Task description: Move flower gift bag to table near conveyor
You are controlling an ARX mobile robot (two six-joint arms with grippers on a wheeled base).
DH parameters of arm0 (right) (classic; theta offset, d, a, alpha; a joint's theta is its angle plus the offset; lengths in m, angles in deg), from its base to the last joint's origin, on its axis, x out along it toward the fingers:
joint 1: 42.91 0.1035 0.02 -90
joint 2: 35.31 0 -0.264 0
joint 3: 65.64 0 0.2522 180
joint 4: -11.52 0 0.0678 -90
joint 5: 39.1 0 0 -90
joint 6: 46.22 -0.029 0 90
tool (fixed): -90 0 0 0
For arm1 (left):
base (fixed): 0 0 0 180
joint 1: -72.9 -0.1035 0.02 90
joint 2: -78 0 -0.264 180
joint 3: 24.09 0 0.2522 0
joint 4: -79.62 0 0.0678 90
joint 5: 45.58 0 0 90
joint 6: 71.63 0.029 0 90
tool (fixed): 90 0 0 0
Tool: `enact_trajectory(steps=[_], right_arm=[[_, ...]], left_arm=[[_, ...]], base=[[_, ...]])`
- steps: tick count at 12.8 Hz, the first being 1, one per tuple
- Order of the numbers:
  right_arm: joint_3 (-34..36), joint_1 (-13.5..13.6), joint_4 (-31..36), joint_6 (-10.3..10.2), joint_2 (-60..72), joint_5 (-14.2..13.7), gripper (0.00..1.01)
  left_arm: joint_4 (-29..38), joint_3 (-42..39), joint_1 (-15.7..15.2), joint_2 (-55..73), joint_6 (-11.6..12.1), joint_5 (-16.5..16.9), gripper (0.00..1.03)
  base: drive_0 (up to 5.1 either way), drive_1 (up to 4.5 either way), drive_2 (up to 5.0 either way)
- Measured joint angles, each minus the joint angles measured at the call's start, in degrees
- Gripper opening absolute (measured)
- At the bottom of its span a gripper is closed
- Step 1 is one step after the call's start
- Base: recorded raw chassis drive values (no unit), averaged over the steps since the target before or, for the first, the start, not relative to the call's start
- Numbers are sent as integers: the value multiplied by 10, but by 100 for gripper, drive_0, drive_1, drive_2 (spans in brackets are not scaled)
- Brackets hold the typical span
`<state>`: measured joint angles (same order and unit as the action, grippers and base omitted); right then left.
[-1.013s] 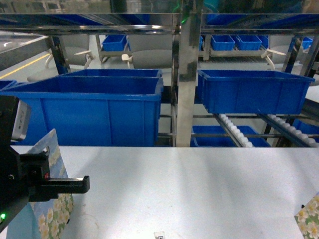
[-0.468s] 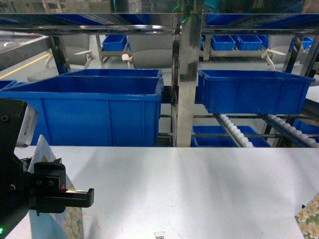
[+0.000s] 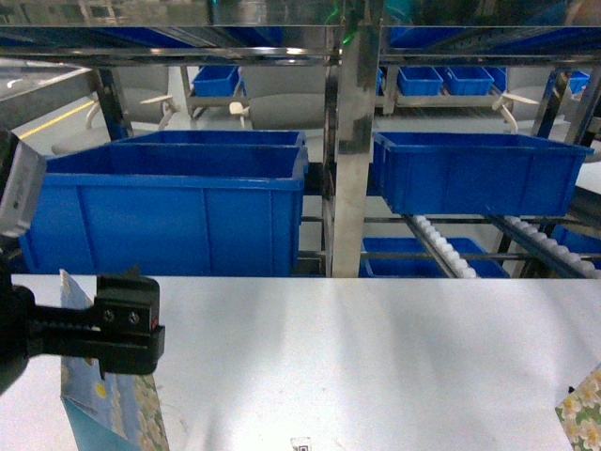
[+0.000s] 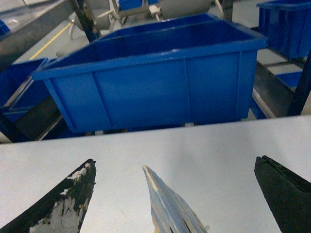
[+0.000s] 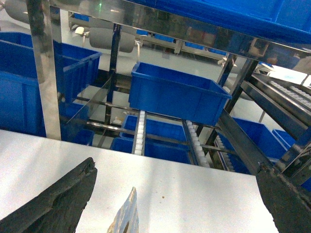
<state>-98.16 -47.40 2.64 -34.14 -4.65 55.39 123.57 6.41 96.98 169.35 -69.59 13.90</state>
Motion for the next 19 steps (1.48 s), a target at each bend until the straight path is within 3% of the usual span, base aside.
enact_trajectory(steps=[3,8,11,12,13,14,15,17,19], right_arm=[[0,0,0,0,0,0,98],[0,0,0,0,0,0,98],[0,0,0,0,0,0,98],[0,0,0,0,0,0,98],[15,15,52,-19,-3,-26,93],[40,40,91,-56,-20,-43,82],[62,49,100,-80,-37,-38,71],[93,45,99,-104,-61,-44,45],[116,45,97,-110,-90,-44,19]], left_arm=[[-41,21,-24,-92,38,42,98],[-117,25,-112,-214,92,129,98],[-122,26,-125,-250,115,132,98],[-119,24,-126,-246,112,143,97],[-98,7,-141,-263,63,197,83],[-101,-18,-152,-290,28,214,72],[-106,-40,-162,-310,9,223,61],[-123,-72,-178,-356,-9,241,36],[-147,-99,-191,-409,-16,256,10]], base=[[0,0,0],[0,0,0],[0,0,0],[0,0,0],[0,0,0],[0,0,0],[0,0,0],[0,0,0],[0,0,0]])
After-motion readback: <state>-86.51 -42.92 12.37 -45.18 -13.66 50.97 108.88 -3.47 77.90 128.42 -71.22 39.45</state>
